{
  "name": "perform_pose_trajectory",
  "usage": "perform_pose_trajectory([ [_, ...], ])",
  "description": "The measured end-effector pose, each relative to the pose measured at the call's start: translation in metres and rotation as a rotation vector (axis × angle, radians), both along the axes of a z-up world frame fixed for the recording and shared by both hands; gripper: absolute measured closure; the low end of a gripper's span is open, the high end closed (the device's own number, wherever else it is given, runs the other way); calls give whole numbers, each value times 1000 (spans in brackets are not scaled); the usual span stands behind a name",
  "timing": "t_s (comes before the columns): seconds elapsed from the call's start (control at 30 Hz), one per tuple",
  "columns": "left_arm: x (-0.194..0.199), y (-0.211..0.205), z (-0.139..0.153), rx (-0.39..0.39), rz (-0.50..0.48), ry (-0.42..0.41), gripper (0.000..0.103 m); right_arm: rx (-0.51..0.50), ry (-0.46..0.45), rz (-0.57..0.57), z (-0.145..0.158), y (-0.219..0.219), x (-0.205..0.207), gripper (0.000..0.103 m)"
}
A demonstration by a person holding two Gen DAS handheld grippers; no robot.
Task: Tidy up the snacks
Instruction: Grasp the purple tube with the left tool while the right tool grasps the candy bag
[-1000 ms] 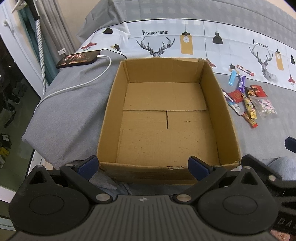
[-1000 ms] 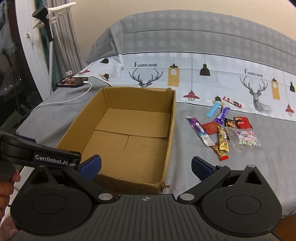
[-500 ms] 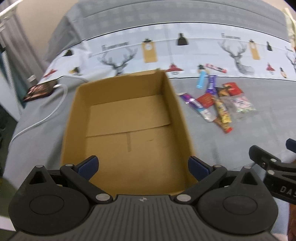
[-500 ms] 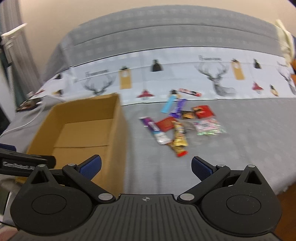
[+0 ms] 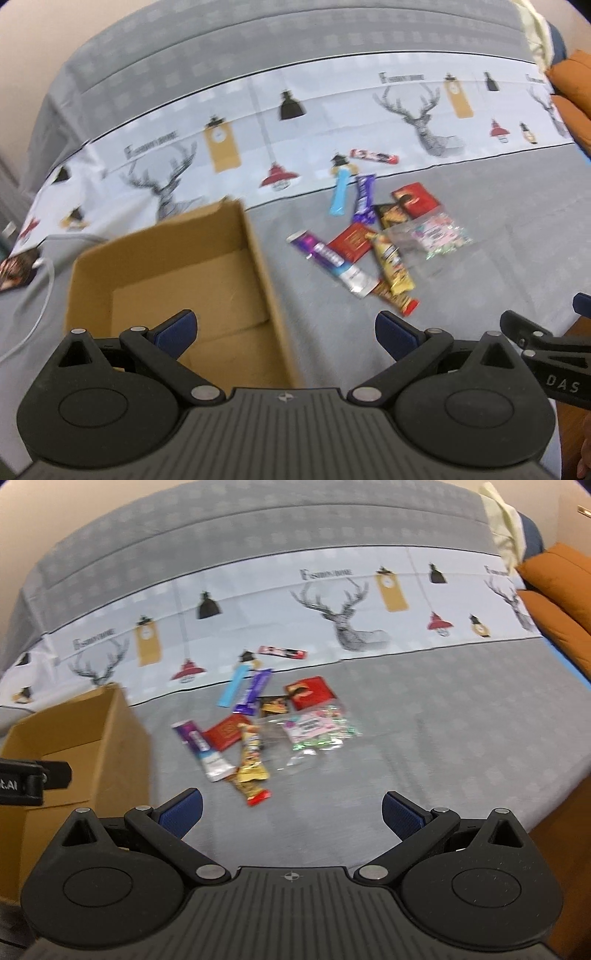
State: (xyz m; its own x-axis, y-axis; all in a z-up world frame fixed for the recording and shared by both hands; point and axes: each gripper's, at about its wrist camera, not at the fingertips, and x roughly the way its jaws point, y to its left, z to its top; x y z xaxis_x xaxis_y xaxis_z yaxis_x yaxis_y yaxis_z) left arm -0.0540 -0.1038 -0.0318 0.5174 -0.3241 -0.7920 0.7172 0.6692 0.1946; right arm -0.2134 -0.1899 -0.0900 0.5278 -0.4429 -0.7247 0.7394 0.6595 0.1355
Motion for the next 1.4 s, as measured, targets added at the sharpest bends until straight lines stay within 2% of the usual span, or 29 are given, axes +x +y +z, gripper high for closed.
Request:
perform_pose_trajectory([
  [0.1,5,-19,-3,-36,-50,-1,0,-17,25,-27,-5,-13,2,0],
  [0.33,12,-61,-14,-47,-138,-9,0,15,52,-91,-18,-46,7,0],
  [0.6,22,-102,-38,2,-190,25,0,25,73,-131,-33,-76,9,0],
  [0.73,31,-118,-52,16,-203,69,0,38,72,-143,-44,-89,10,0],
  [0.9,44,-139,-68,57,-198,92,0,64,68,-148,-60,-105,12,0],
  [1.03,69,-157,-78,73,-156,90,0,86,74,-145,-75,-118,17,0],
  [1.3,115,-190,-100,111,-78,197,0,152,71,-127,-109,-153,38,0],
  [1.4,125,-199,-111,122,-56,257,0,238,51,-120,-121,-168,49,0],
])
